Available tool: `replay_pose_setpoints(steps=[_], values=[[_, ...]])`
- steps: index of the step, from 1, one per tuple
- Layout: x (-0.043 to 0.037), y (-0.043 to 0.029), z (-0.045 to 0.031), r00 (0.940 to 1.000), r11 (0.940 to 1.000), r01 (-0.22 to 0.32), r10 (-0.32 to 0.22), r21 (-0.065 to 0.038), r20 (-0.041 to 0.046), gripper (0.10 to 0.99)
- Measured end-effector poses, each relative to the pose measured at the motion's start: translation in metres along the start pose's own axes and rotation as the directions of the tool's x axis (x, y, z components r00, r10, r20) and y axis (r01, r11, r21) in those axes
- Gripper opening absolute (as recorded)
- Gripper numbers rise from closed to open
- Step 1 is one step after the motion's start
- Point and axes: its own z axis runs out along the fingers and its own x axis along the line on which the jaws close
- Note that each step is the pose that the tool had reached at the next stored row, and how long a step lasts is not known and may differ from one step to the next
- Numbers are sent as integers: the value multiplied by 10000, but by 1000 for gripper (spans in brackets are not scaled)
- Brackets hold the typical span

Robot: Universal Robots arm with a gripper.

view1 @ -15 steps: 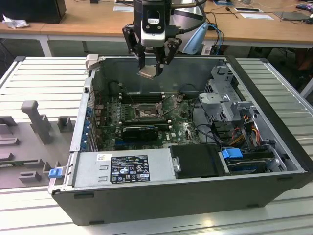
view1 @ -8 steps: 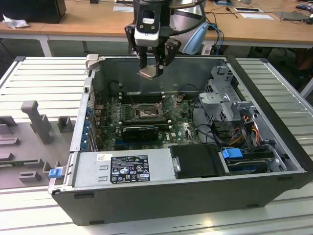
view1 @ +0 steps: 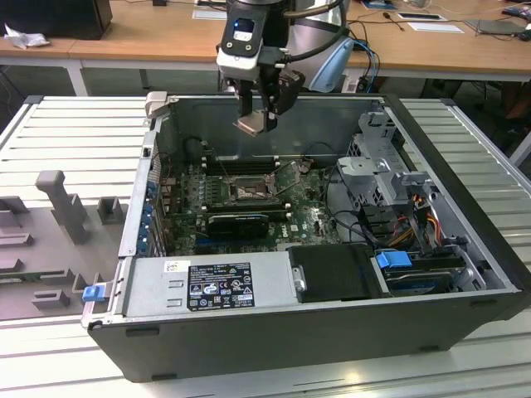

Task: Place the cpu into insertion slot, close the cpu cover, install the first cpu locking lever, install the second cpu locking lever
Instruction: 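Place the cpu into insertion slot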

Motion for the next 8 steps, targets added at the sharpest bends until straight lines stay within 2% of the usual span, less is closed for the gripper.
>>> replay_pose_setpoints(steps=[6, 8], values=[[-1, -2, 28, 9999, 9999, -113, 113, 1, 5, 529], [-1, -3, 29, 9992, 9992, -396, 396, -7, 30, 529]])
